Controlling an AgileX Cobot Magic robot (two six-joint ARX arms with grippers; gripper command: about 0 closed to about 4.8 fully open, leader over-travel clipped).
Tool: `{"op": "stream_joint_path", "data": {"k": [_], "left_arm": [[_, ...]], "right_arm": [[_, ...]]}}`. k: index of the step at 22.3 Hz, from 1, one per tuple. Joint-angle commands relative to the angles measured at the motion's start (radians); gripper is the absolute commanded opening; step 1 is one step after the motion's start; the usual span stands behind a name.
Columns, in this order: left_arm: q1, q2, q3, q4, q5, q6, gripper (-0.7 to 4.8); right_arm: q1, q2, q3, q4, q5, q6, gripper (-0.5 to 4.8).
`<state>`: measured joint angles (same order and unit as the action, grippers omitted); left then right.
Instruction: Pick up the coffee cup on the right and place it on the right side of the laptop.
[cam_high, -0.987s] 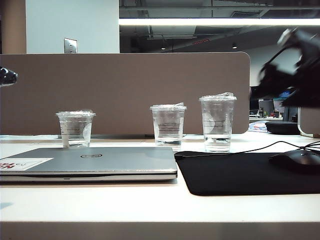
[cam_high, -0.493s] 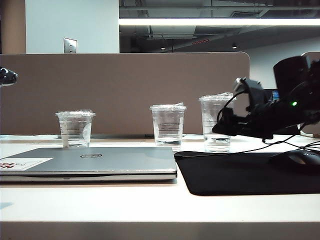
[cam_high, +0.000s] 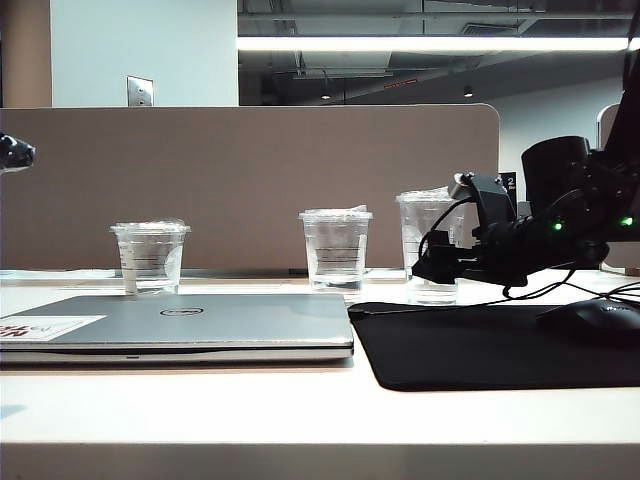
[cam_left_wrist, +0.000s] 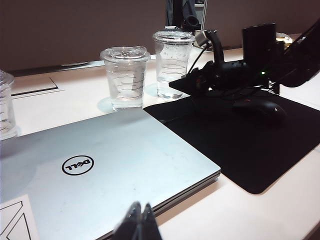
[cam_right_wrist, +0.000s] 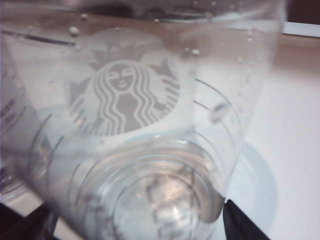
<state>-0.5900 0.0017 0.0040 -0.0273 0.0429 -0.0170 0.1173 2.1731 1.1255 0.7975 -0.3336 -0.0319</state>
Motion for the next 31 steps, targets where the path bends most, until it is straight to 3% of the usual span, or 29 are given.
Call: {"op": "stream_joint_path", "data": {"k": [1,19,20,23,27,31], "left_arm": [[0.000,0.000,0.003,0.006,0.002,0.002,-0.05],[0.000,0.000,0.003,0.006,0.002,0.002,-0.05],[0.000,0.000,0.003,0.006,0.002,0.002,-0.05],[0.000,0.000,0.003,0.006,0.002,0.002,-0.05],[0.000,0.000,0.003,0.006,0.002,0.002,-0.05],[0.000,0.000,0.003,0.006,0.002,0.002,-0.05]], "right_arm": [[0.002,0.027,0.045,0.026,0.002,-0.002,4.79],[0.009,0.074,0.101,0.047,0.002,0.007,4.79],[0.009,0.074,0.101,0.053,0.002,0.017,4.42],[0.009,0.074,0.101,0.061,0.002,0.029,4.37],[0.009,0.074,0.101,0.073,0.002,0.037,2.70],[0.009,0.074,0.101,0.095,0.001,0.040,2.69]]}}
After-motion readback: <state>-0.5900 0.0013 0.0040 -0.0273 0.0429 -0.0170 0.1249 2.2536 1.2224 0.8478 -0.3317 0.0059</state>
